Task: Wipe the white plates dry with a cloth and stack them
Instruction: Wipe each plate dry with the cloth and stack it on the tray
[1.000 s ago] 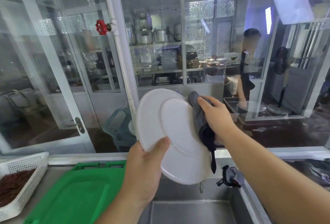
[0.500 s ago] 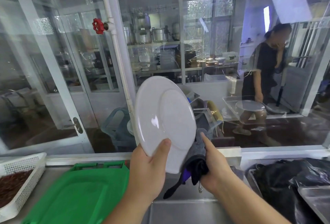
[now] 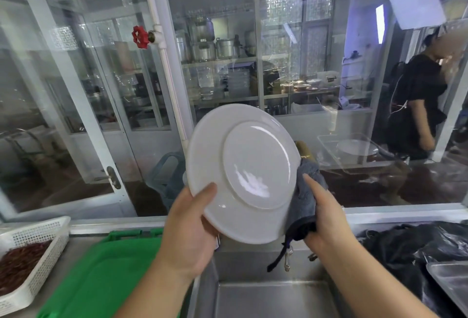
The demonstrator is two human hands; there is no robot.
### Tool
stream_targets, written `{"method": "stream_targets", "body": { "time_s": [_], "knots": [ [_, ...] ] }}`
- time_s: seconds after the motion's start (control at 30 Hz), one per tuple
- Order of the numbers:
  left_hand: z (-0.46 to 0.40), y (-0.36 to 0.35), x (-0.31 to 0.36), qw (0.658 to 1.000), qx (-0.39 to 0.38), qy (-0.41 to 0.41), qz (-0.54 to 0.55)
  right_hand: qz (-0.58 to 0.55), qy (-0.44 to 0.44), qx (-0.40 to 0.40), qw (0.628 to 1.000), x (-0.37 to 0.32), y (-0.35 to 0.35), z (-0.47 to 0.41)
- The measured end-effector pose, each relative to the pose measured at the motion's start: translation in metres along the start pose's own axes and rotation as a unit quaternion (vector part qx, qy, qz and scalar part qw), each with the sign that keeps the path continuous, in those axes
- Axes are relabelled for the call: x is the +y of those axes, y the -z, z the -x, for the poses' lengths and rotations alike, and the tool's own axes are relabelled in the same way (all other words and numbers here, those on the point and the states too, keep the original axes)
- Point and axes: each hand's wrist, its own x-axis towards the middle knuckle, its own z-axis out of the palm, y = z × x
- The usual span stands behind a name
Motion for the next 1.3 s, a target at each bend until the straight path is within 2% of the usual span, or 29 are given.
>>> {"method": "stream_targets", "body": {
  "time_s": [0.1,0.3,0.47,0.63,0.8,0.9,1.0,1.1,1.17,1.3],
  "knots": [
    [-0.012,0.008,0.023,0.999,0.017,0.045,-0.004,0.055,0.034,0.002,0.998,-0.018,0.002,-0.001],
    [-0.025,0.021,0.034,0.992,-0.005,0.123,-0.037,0.143,0.072,-0.032,0.987,-0.052,-0.003,0.000],
    [-0.023,0.015,0.028,0.995,-0.042,0.079,-0.045,0.186,0.116,-0.015,0.976,-0.062,-0.013,0.004],
    [-0.018,0.001,0.014,0.999,0.002,0.042,-0.006,0.266,0.201,0.014,0.943,-0.048,-0.017,0.014],
    [-0.015,-0.014,-0.003,0.998,0.055,0.019,0.023,0.394,0.312,0.002,0.864,-0.005,-0.020,0.049],
    [-0.014,-0.023,-0.012,0.998,0.047,0.007,0.038,0.477,0.407,-0.072,0.776,0.025,-0.030,0.068],
    [-0.012,-0.023,-0.016,0.998,-0.001,-0.007,0.055,0.543,0.460,-0.122,0.692,0.028,-0.043,0.072],
    [-0.012,-0.020,-0.013,0.997,0.000,-0.019,0.075,0.578,0.459,-0.140,0.660,0.011,-0.054,0.069],
    [-0.011,-0.022,-0.010,0.996,0.015,-0.031,0.079,0.582,0.445,-0.139,0.666,0.001,-0.061,0.066],
    [-0.010,-0.026,-0.001,0.993,0.062,-0.040,0.093,0.518,0.427,-0.094,0.735,-0.015,-0.063,0.050]
  ]
}}
